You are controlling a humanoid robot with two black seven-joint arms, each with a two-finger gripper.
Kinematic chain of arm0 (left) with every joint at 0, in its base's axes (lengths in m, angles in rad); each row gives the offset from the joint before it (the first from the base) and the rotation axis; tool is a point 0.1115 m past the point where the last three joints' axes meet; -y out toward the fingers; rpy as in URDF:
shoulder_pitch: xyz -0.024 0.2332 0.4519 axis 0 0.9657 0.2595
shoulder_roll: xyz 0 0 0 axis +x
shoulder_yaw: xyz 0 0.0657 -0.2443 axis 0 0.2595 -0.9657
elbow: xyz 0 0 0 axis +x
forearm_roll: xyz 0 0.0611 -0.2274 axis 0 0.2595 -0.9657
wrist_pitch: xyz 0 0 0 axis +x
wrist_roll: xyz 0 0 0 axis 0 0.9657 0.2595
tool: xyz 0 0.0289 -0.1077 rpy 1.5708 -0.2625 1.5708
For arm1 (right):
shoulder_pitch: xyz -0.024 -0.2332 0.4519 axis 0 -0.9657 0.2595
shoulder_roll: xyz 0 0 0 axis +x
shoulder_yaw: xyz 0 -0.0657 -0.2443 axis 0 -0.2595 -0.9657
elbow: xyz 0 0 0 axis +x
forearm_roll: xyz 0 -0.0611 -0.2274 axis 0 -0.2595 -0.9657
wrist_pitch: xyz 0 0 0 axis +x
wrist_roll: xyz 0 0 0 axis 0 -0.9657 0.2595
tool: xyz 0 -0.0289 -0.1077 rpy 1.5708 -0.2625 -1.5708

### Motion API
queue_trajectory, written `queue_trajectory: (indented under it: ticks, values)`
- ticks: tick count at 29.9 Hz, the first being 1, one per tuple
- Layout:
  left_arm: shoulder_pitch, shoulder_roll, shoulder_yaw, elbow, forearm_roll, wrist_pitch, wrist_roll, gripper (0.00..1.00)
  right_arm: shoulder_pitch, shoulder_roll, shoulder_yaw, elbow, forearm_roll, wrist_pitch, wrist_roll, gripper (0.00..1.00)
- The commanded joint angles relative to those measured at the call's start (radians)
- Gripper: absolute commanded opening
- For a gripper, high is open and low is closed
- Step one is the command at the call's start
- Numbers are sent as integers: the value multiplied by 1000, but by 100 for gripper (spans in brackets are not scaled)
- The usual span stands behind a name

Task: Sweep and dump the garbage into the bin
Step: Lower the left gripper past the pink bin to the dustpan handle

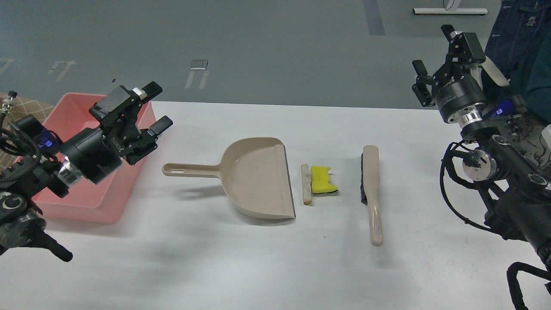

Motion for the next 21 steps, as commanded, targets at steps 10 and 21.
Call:
queue_trajectory:
  ticks: [10, 21]
  values:
    - [102, -129, 47, 7, 312, 92, 80, 98, -6, -2, -1, 0, 0, 0, 1, 100]
    - [99, -241, 60, 155, 329, 181, 93, 98, -7, 0, -1, 0, 0, 0, 1, 100]
